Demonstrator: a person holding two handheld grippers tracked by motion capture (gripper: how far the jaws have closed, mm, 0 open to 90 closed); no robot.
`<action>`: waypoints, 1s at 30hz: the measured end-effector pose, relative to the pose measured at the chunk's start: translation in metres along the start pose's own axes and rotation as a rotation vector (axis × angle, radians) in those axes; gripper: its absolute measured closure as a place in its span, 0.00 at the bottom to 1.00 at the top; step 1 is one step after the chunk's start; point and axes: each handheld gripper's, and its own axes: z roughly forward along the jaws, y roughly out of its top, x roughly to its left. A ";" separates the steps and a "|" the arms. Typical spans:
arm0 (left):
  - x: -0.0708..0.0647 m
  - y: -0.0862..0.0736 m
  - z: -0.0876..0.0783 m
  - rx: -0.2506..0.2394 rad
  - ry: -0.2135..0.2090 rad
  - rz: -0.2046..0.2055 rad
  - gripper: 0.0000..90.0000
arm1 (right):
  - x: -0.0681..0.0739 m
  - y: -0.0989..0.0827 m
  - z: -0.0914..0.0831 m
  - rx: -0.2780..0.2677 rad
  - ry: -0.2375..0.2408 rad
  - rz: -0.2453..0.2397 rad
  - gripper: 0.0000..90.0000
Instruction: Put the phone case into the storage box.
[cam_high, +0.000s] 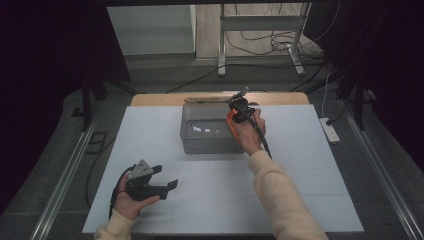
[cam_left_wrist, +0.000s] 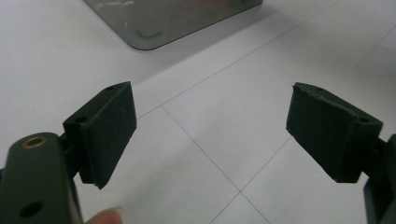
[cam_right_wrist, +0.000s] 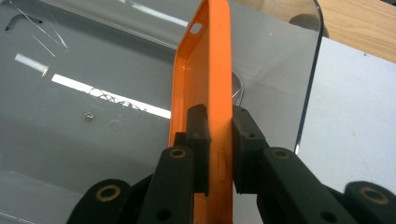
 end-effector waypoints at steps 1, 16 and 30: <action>0.000 0.000 0.000 0.000 0.000 0.000 0.18 | 0.000 0.000 0.000 0.001 0.000 0.000 0.88; 0.000 0.000 0.000 0.001 -0.001 0.001 0.18 | 0.000 0.000 0.001 0.013 0.006 -0.004 0.87; 0.000 0.000 0.000 0.001 -0.002 0.000 0.18 | 0.000 0.000 0.001 0.019 0.006 -0.018 0.86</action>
